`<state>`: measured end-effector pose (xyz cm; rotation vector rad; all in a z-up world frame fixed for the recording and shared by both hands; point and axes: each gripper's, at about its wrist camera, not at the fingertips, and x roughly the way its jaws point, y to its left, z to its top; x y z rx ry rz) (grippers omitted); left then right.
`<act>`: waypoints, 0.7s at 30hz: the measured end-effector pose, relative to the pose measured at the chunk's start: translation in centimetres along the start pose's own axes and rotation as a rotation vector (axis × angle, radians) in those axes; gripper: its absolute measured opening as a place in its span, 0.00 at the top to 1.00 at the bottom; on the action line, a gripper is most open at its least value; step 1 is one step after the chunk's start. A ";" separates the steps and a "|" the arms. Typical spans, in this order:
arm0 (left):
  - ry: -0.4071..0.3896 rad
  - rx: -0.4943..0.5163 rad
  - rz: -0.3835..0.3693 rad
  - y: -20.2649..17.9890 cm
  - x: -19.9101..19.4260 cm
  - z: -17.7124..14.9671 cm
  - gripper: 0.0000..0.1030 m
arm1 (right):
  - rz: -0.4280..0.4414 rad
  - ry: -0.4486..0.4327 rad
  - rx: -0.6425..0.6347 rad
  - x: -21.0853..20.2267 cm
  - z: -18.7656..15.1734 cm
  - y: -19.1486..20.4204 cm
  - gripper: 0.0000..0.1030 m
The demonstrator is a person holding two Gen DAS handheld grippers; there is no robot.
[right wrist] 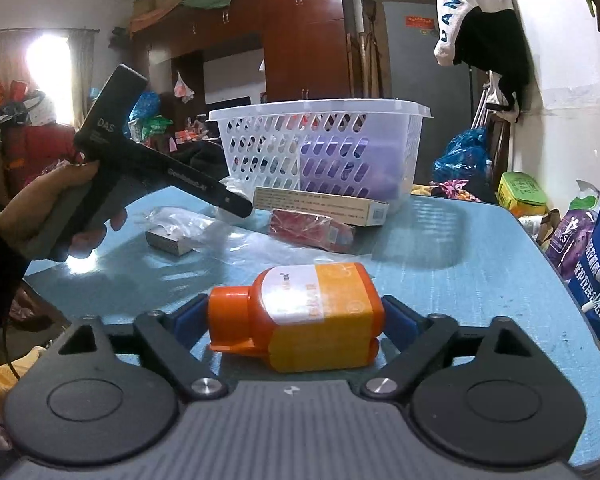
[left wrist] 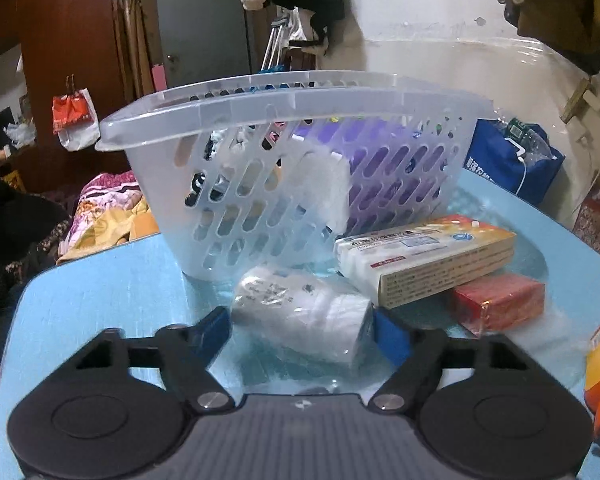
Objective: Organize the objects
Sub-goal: 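Grasp the orange-and-yellow bottle with the right tool while the left tool grasps the white cup, then place the bottle and the white cup into the basket with both tools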
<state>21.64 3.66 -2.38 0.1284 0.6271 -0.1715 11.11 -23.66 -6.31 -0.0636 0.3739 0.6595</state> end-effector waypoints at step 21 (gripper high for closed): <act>-0.259 -0.113 -0.050 0.9 -8.6 0.2 0.25 | 0.023 -0.089 0.042 -1.8 4.9 -3.0 0.20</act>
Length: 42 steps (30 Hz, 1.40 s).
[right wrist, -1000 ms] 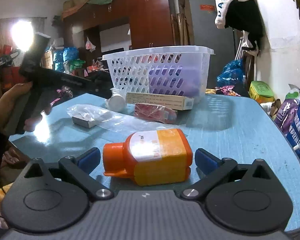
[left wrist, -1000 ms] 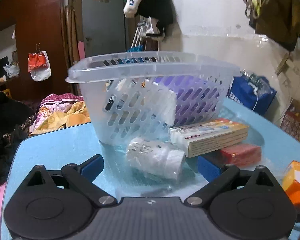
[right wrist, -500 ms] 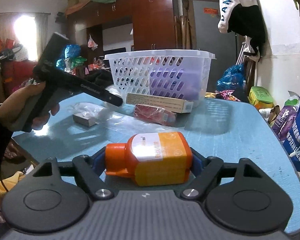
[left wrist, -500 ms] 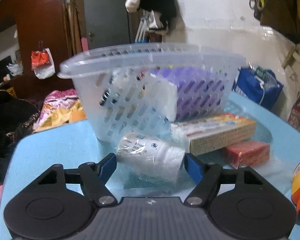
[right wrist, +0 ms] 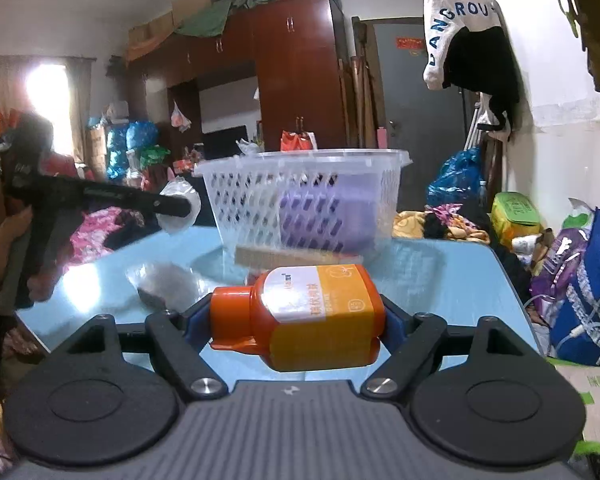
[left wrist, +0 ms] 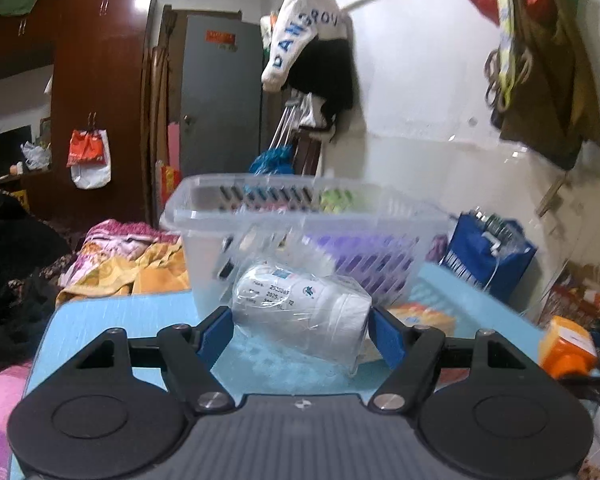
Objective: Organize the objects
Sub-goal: 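Place the bottle and the white cup into the basket with both tools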
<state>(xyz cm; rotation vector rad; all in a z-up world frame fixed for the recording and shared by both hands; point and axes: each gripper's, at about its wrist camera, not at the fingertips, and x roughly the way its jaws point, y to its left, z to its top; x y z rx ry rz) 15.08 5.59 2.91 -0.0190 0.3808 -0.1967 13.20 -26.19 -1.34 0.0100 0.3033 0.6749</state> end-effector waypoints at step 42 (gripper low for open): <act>0.044 -0.028 0.205 1.9 9.4 9.4 0.00 | -0.181 0.069 0.009 16.3 15.0 -2.6 0.00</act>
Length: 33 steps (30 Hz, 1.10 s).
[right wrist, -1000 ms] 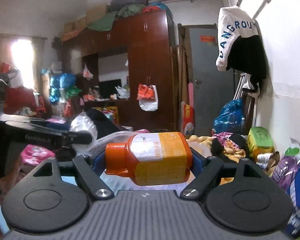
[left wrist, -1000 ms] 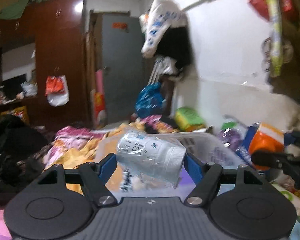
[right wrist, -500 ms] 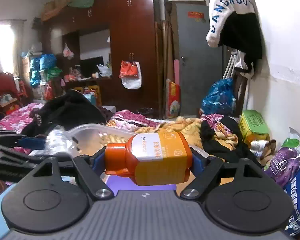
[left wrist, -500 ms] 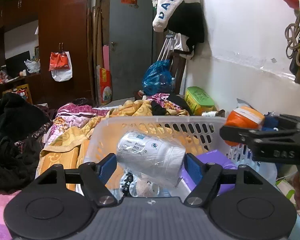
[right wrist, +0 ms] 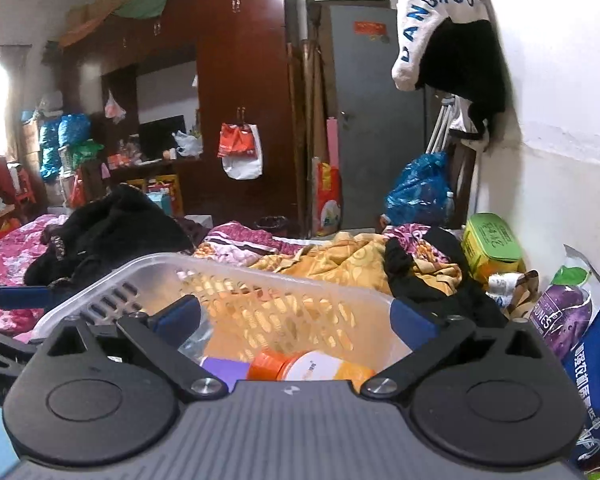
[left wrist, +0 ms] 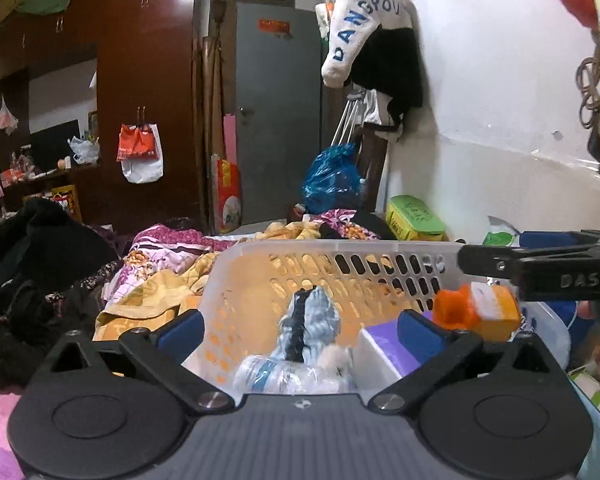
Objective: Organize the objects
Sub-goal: 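Place the bottle and the white cup into the basket with both tools, then grasp the red packet with the right tool while the left tool grasps the KENT box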
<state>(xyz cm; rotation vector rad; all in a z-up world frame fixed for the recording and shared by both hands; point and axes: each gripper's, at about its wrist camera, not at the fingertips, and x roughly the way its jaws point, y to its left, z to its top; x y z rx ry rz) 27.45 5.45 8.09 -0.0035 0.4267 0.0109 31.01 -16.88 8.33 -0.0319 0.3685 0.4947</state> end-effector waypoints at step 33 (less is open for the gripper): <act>0.104 0.040 -0.010 -3.5 -8.5 -18.0 0.08 | 0.102 0.248 0.114 -5.7 -15.1 3.5 0.11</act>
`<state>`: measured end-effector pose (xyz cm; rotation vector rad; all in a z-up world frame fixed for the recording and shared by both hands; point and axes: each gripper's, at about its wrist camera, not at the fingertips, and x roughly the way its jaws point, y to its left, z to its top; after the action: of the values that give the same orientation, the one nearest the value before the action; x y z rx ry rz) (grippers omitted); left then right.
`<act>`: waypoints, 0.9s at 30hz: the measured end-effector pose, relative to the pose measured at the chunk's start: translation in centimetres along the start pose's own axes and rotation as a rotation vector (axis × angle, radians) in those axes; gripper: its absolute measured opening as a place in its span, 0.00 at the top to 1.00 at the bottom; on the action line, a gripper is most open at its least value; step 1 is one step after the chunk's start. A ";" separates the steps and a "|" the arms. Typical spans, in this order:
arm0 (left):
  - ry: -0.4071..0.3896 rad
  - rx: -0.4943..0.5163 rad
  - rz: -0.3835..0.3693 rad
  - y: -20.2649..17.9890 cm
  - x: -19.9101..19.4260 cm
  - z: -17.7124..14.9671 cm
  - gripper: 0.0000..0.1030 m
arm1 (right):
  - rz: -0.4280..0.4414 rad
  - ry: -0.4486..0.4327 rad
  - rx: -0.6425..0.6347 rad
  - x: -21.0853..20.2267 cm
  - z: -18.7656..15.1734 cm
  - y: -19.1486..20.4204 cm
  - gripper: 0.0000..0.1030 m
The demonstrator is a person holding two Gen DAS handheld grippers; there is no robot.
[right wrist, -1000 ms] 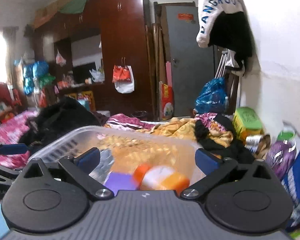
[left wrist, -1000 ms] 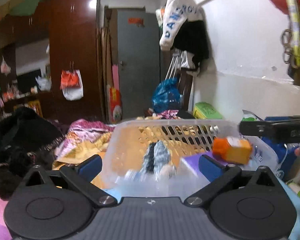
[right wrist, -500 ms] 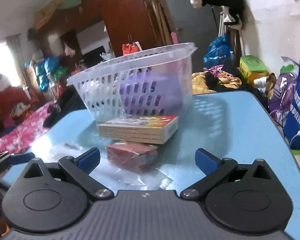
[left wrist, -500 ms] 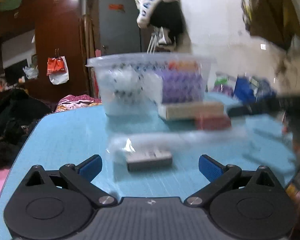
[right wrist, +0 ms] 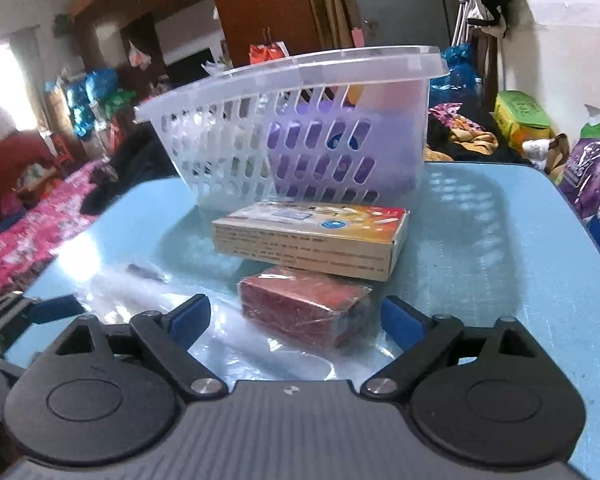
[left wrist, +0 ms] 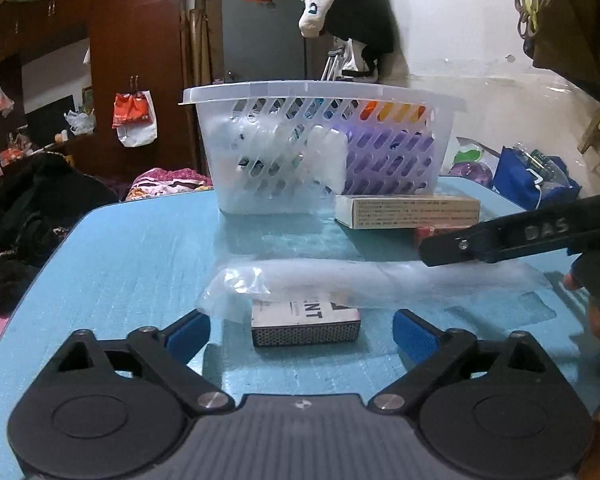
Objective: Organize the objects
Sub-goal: 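Grasp the red packet with the right tool while the left tool grasps the KENT box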
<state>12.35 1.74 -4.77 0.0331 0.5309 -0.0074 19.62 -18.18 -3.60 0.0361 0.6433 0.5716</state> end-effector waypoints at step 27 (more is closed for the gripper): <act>-0.230 -0.040 -0.033 2.3 -6.5 -1.8 0.42 | 0.042 -0.195 -0.015 -5.9 -0.5 -1.8 0.29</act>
<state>5.89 4.09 -3.01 -0.0153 0.3015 -0.0326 16.38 -22.77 -1.11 0.0898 0.4497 0.6051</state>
